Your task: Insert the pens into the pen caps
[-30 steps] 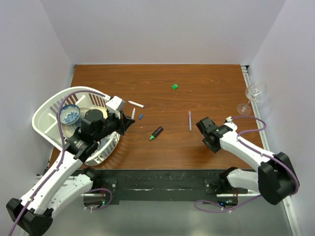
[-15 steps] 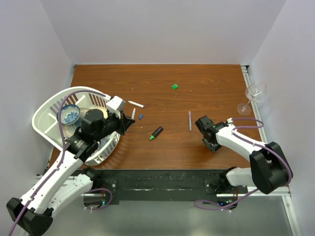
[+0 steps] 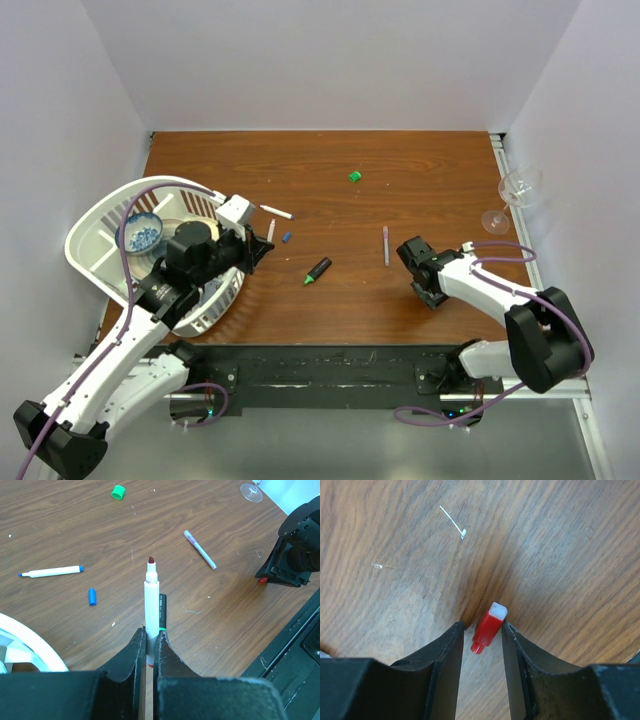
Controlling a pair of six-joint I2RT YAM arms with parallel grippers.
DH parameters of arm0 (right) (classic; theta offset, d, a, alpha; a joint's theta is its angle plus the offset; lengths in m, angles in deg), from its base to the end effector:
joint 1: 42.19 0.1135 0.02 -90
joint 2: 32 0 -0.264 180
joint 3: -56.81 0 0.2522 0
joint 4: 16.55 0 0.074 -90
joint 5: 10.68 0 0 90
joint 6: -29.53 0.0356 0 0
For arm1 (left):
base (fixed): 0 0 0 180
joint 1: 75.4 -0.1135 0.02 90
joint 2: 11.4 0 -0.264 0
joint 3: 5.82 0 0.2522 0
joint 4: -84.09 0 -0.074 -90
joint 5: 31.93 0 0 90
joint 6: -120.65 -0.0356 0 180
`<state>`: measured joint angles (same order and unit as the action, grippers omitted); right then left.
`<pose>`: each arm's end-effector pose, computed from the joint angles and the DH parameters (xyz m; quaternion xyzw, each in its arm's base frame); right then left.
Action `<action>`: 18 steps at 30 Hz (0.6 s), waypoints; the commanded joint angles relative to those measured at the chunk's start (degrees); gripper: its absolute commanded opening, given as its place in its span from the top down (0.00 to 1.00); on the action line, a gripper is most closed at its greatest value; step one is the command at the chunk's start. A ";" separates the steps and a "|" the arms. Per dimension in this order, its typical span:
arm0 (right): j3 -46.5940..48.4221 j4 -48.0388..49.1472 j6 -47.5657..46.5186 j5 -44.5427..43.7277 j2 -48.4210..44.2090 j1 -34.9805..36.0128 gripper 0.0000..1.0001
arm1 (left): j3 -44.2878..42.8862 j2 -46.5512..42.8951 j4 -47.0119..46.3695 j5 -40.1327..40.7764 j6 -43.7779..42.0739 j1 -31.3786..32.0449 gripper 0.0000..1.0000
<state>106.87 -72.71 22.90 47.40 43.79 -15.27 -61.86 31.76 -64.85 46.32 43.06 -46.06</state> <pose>0.1843 0.0724 0.1568 0.4707 0.8358 -0.1010 0.2639 0.1505 -0.0929 0.3163 0.1780 0.7881 -0.2854 0.5156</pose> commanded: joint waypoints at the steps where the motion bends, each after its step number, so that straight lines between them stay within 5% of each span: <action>1: -0.96 0.82 2.06 -2.44 0.67 -0.72 0.62 | 0.27 -0.44 -1.66 1.11 -0.36 0.19 1.00; 8: -2.54 2.75 0.57 -2.27 1.38 -1.34 0.72 | 0.27 -0.35 -1.74 1.02 -0.45 0.19 1.00; 14: -5.26 7.14 -4.26 -0.86 -2.12 -1.34 1.00 | -0.34 0.52 -1.74 1.38 0.69 0.19 1.00; 18: -7.02 12.58 -12.51 2.82 -9.50 -1.25 1.00 | -1.57 1.14 -1.39 -1.16 2.71 0.19 1.00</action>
<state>103.04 -68.62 17.22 47.12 39.09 -16.08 -61.86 32.48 -64.85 47.07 43.60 -46.06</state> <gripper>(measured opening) 0.074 0.067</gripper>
